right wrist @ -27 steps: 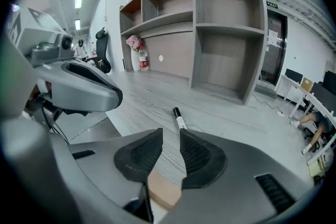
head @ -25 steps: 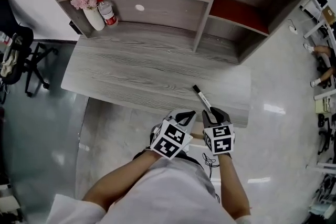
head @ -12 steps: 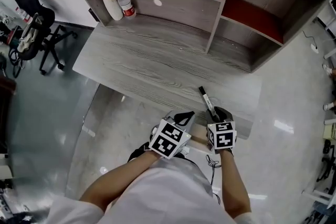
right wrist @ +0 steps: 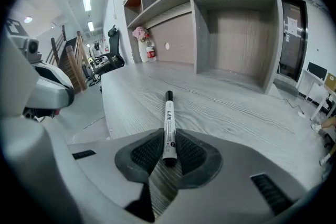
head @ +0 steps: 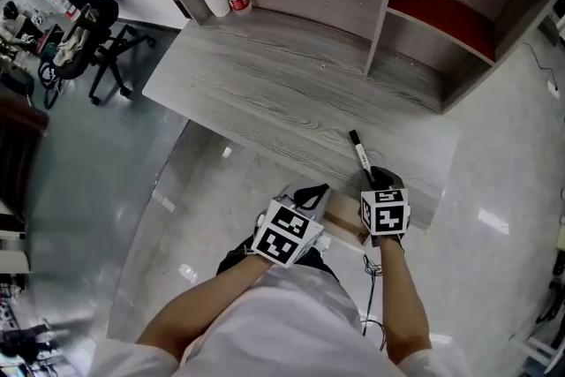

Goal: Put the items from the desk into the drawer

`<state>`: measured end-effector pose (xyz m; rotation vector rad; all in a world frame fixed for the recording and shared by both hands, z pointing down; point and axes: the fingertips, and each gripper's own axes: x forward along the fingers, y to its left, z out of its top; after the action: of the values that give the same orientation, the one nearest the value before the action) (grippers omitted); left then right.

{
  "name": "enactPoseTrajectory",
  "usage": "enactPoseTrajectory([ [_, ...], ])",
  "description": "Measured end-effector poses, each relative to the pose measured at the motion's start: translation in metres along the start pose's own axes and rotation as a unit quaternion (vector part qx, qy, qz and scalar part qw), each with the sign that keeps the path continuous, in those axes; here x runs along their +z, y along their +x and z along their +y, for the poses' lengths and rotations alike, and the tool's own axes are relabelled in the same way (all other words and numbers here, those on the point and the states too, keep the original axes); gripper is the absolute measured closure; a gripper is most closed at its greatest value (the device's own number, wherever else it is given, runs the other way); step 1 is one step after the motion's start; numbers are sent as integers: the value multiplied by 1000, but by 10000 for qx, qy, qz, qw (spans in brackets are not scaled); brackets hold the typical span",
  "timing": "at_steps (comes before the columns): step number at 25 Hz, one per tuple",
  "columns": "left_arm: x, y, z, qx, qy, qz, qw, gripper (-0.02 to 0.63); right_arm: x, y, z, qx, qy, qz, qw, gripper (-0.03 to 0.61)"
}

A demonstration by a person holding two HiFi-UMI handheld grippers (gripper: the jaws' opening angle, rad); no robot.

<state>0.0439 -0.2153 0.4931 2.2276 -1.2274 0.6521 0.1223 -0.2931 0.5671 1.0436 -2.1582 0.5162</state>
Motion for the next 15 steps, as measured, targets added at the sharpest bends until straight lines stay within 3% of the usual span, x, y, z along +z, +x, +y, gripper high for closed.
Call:
enactPoseTrajectory([
  [4,-10,0,-5,97,-120,85,9998,609,2,-4,1,130,6,-164,9998,521],
  [15,-24,-6,-16,-7,-74,47,10000,609,-9,-31,9,-94,390,-573,9976,522],
])
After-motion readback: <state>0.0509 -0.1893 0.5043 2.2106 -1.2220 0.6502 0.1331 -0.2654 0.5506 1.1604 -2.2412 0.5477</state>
